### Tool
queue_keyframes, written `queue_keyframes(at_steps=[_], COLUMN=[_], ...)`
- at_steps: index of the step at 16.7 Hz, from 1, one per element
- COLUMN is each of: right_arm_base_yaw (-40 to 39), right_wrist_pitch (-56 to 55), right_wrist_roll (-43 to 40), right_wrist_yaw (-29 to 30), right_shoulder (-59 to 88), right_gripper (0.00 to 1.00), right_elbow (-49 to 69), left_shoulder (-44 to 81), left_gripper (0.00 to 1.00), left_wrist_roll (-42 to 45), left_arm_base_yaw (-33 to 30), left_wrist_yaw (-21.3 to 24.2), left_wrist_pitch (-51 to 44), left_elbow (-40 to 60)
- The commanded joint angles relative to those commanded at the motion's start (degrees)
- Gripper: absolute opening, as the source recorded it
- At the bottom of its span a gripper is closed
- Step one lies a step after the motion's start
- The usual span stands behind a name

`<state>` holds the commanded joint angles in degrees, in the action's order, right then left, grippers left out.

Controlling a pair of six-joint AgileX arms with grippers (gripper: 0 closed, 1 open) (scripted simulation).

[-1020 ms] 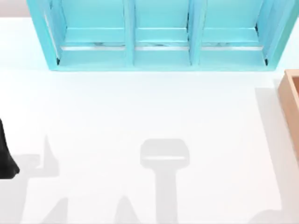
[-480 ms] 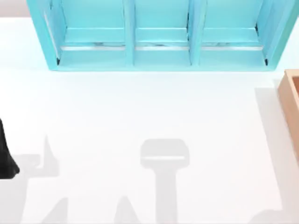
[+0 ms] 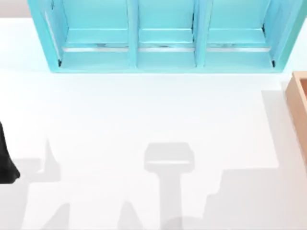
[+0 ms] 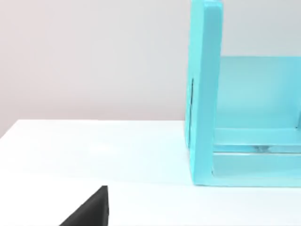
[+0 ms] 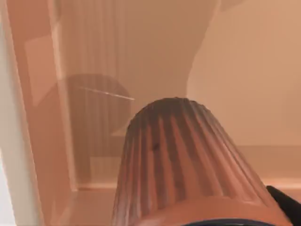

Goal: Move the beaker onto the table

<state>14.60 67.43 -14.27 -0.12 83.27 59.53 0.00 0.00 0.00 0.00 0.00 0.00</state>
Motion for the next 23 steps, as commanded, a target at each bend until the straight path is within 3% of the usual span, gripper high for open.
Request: queue_keyframes(at_steps=[4, 13, 23], right_arm_base_yaw=[-8.29, -12.22, -39.23], right_wrist_pitch=[8.31, 10.34, 18.74], right_wrist_roll=[8.39, 12.67, 39.93], right_wrist_yaw=[-0.01, 0.08, 1.28], right_shoulder=[-4.58, -1.03, 31.40], right_gripper=[0.00, 0.00, 0.00], right_elbow=[4.42, 8.71, 47.73], left_shoulder=[0.00, 0.00, 0.00], left_gripper=[1.00, 1.00, 1.00], left_wrist_roll=[0.00, 0.00, 0.00], left_arm_base_yaw=[0.00, 0.00, 0.00], left_wrist_yaw=[0.00, 0.00, 0.00], left_wrist_pitch=[0.00, 0.00, 0.00], left_elbow=[0.00, 0.00, 0.00])
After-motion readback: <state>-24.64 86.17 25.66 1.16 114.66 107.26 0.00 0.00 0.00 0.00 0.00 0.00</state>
